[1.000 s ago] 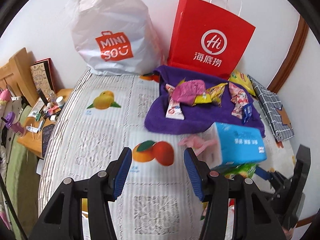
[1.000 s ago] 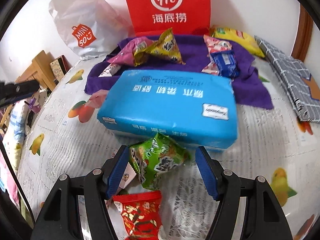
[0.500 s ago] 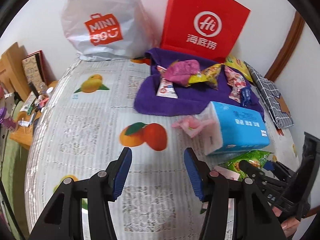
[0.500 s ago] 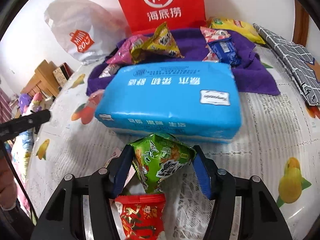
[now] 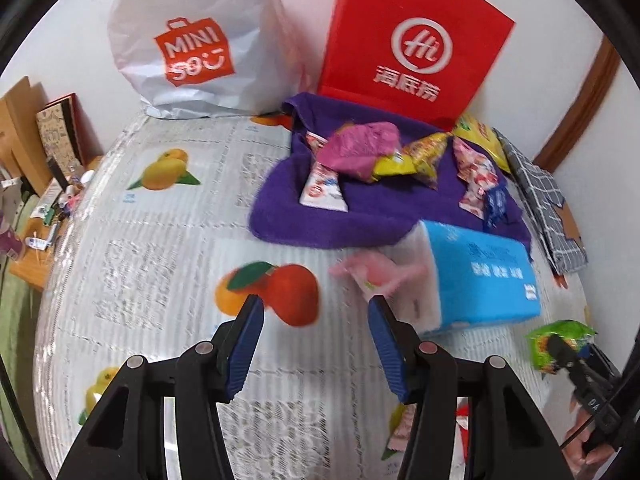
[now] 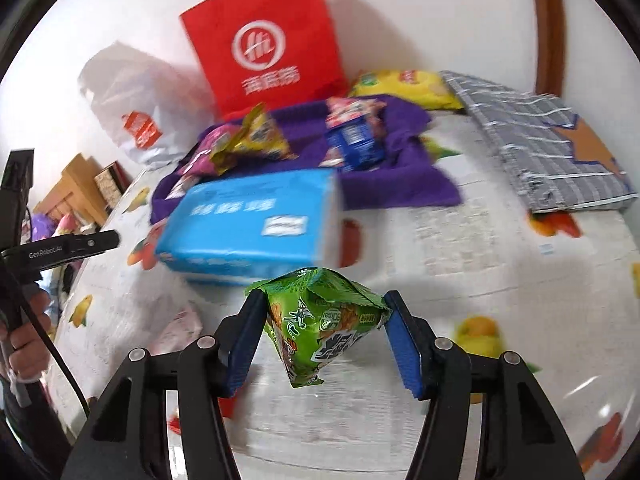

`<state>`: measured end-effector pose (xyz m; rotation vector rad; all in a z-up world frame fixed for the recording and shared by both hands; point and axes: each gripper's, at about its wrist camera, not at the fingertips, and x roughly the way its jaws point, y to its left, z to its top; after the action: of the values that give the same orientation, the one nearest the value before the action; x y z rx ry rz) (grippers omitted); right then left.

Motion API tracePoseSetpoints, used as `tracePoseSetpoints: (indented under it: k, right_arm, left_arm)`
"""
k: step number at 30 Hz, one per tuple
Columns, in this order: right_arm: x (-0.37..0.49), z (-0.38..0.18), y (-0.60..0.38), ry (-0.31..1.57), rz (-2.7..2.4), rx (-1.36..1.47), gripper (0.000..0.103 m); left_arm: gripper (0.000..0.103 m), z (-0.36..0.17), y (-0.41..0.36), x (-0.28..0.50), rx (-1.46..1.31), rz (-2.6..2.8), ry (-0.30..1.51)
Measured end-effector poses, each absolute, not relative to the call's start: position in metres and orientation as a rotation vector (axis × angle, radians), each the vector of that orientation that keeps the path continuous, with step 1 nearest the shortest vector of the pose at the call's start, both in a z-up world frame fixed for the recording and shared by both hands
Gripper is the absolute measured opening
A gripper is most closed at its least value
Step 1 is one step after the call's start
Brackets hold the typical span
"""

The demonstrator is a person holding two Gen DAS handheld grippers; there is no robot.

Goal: Organize snacks
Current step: 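Lift the green packet with the right gripper while the left gripper grasps the pink packet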

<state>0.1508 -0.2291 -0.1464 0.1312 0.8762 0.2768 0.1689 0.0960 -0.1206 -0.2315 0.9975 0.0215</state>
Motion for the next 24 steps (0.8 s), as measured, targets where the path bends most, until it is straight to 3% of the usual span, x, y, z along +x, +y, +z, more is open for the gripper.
tracePoseSetpoints:
  k: [24]
  right_arm:
    - [0.179, -0.164, -0.279, 0.903, 0.174, 0.158, 0.059]
  left_arm:
    - [0.052, -0.160, 0.074, 0.246, -0.289, -0.054, 1.130]
